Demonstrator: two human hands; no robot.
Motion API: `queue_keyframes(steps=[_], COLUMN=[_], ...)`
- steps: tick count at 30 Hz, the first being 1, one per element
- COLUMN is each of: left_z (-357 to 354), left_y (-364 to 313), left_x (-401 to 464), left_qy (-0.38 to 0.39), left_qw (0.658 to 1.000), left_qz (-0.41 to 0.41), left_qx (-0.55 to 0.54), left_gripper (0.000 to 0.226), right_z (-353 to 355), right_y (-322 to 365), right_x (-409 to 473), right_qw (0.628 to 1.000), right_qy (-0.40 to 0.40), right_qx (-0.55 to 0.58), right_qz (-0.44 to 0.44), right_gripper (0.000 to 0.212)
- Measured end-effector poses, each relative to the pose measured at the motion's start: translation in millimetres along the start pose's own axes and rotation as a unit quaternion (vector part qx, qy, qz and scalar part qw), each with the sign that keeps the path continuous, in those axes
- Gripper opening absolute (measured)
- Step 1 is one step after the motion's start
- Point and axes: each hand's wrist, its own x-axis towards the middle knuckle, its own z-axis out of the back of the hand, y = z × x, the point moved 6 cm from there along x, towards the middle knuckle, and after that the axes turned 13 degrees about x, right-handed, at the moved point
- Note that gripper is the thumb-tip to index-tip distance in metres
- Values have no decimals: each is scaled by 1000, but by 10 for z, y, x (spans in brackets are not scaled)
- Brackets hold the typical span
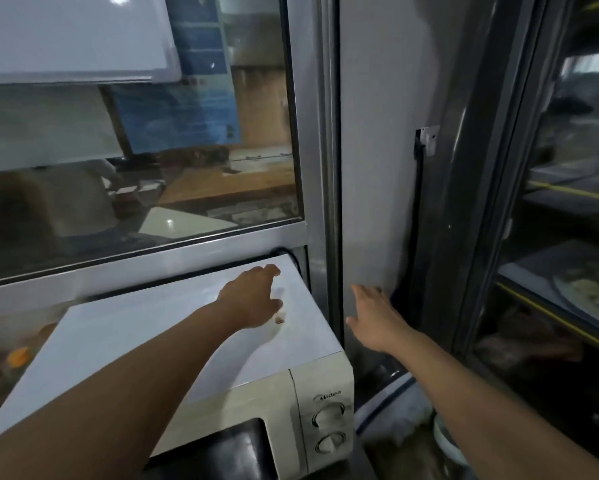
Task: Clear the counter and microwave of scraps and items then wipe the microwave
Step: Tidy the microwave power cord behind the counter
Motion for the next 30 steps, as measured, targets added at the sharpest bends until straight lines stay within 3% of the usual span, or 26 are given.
queue_keyframes(steps=[7, 16, 30], left_z=[-59, -266, -421], left_y=[41, -100, 51], left_x=[443, 1022, 1322], left_qy=[-37, -76, -91], left_qw=[999, 994, 990], left_qz=[38, 79, 105], left_qx=[7, 2, 12], left_gripper=[54, 49, 41], right_z=[-194, -747, -1509], right_y=[-228, -616, -690], right_x=[678, 1563, 2119], right_qw=[998, 987, 943], right_qy=[9, 85, 120], right_qx=[58, 136, 307], right_qz=[23, 14, 32], right_gripper=[42, 63, 53])
